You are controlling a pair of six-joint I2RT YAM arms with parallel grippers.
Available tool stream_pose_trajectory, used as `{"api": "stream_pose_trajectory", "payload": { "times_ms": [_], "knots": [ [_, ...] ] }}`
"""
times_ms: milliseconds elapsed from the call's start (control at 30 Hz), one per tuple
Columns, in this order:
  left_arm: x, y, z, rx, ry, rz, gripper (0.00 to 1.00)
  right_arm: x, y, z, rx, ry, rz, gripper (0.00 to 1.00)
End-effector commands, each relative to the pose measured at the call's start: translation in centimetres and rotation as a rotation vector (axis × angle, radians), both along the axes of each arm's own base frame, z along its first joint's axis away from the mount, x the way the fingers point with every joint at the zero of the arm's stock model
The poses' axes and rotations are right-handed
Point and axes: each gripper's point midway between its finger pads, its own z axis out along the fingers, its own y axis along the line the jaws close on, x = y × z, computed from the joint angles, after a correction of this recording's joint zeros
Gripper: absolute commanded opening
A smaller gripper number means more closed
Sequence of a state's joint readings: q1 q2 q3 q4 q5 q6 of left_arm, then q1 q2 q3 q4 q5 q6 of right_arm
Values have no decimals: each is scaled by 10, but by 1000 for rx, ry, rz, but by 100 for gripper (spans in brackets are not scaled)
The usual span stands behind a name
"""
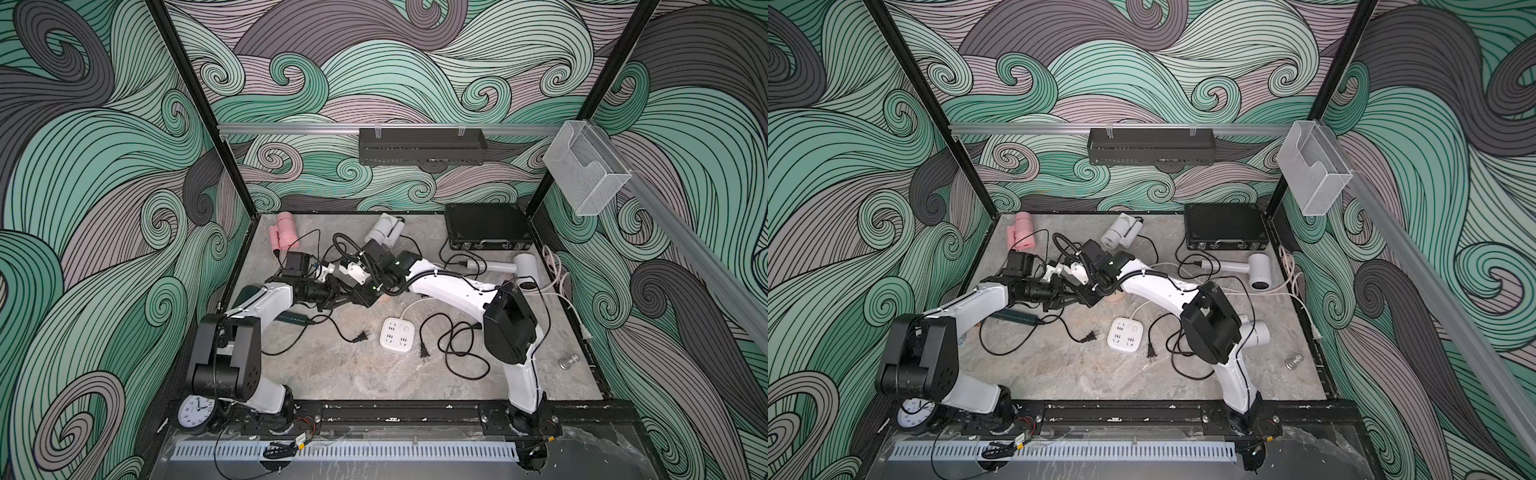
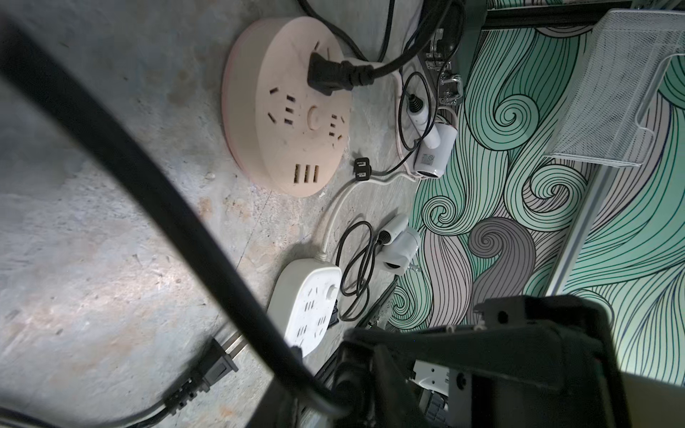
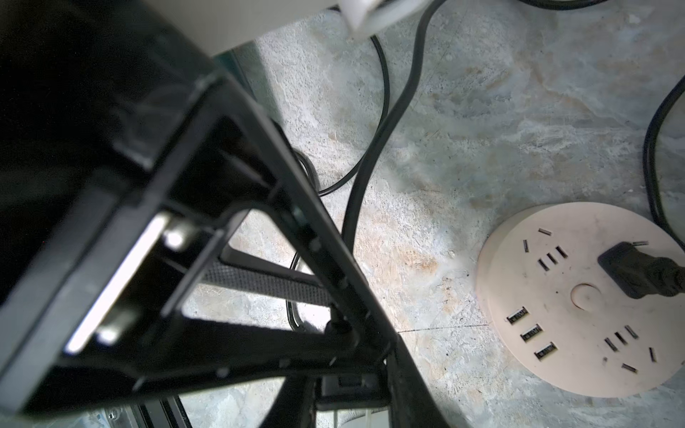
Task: Charge the blow dryers
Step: Pick up the plug from the center of the board, then insert the plug into the socket.
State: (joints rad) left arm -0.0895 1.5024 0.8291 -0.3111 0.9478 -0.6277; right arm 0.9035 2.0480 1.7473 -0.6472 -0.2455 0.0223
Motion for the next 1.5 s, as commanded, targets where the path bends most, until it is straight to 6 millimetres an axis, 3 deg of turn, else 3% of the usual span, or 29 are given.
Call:
{"api": "stream_pose_trajectory", "payload": {
  "times_ms": [0, 233, 333, 467, 633, 867, 1000, 1167, 1467],
  "knots": [
    [2, -8, 9, -29, -24, -52, 24, 2, 1, 22, 32, -65, 13, 18],
    [0, -11, 14, -55, -20, -76, 7, 7, -2, 16, -4, -67, 2, 20],
    [0, -11, 19, -58, -22, -79, 0, 10, -4, 19, -3, -70, -13, 31],
    [3, -10, 25, -36, -20, -76, 0, 14, -13, 30, 12, -72, -44, 46],
    [13, -3, 26, 35, -24, -41, 0, 25, -46, 53, 54, -74, -134, 48],
    [30, 18, 5, 283, -20, 22, 0, 44, -110, 63, 66, -97, -322, 52],
    [36, 12, 0, 447, -54, -25, 0, 48, -139, 74, 32, -154, -395, 59],
    [40, 8, -14, 619, -18, -44, 0, 46, -172, 65, 11, -161, -491, 61],
    [60, -5, -13, 886, -71, -34, 0, 37, -214, 35, -56, -171, -594, 63]
  ]
}}
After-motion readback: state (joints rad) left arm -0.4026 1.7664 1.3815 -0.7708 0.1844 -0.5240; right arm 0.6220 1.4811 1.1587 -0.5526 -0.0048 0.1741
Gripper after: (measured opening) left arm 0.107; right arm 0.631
